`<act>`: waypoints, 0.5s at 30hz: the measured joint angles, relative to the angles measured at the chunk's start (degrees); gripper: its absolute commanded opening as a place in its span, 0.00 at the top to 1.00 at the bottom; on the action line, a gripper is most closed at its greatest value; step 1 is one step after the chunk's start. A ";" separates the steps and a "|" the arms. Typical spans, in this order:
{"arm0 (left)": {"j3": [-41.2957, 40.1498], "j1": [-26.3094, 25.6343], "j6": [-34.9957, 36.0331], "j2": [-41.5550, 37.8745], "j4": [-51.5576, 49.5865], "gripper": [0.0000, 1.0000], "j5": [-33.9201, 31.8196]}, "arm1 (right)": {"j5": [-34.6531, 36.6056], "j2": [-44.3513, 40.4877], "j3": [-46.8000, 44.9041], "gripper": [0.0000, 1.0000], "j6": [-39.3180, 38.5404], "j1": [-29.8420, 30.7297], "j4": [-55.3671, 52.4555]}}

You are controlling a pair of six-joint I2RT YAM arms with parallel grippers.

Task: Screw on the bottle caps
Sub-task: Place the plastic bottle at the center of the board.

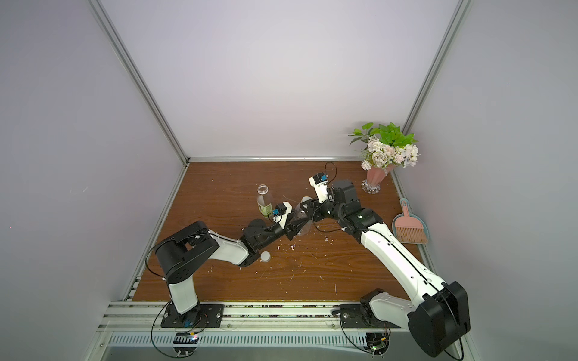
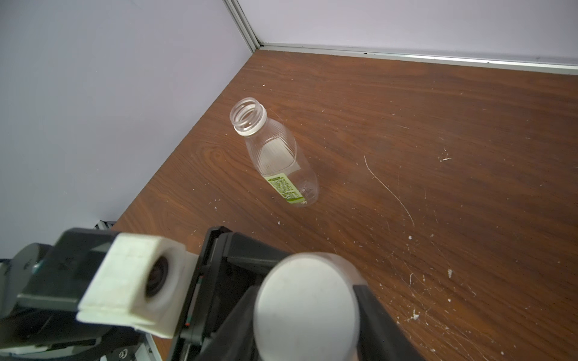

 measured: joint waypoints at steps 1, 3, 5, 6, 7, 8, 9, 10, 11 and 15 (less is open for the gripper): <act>0.00 0.00 0.00 -0.13 -0.26 1.00 0.00 | 0.07 0.09 0.00 0.62 -0.13 0.11 0.02; -0.04 0.00 0.00 -0.42 -0.72 1.00 -0.04 | 0.00 0.15 0.00 0.62 -0.13 0.11 0.09; -0.20 0.00 0.00 -0.66 -0.98 1.00 -0.07 | -0.02 0.20 -0.02 0.58 -0.13 0.15 0.17; -0.26 0.00 -0.02 -0.70 -0.98 1.00 -0.09 | -0.04 0.24 -0.02 0.50 -0.09 0.15 0.24; -0.33 0.00 -0.02 -0.72 -1.01 1.00 -0.09 | -0.04 0.35 -0.02 0.46 0.15 0.15 0.31; -0.37 0.00 0.02 -0.74 -0.98 1.00 0.09 | -0.07 0.50 -0.02 0.48 0.28 0.15 0.52; -0.39 0.00 0.04 -0.76 -0.98 1.00 0.22 | -0.04 0.63 -0.02 0.52 0.37 0.15 0.79; -0.39 0.00 0.04 -0.76 -0.92 1.00 0.37 | -0.09 0.83 -0.02 0.59 0.48 0.15 0.98; -0.42 0.00 0.02 -0.76 -1.03 1.00 0.35 | -0.04 0.90 -0.02 0.64 0.33 0.17 1.18; -0.48 0.02 0.00 -1.11 -1.53 1.00 0.72 | -0.02 0.94 -0.13 0.81 0.11 0.17 1.33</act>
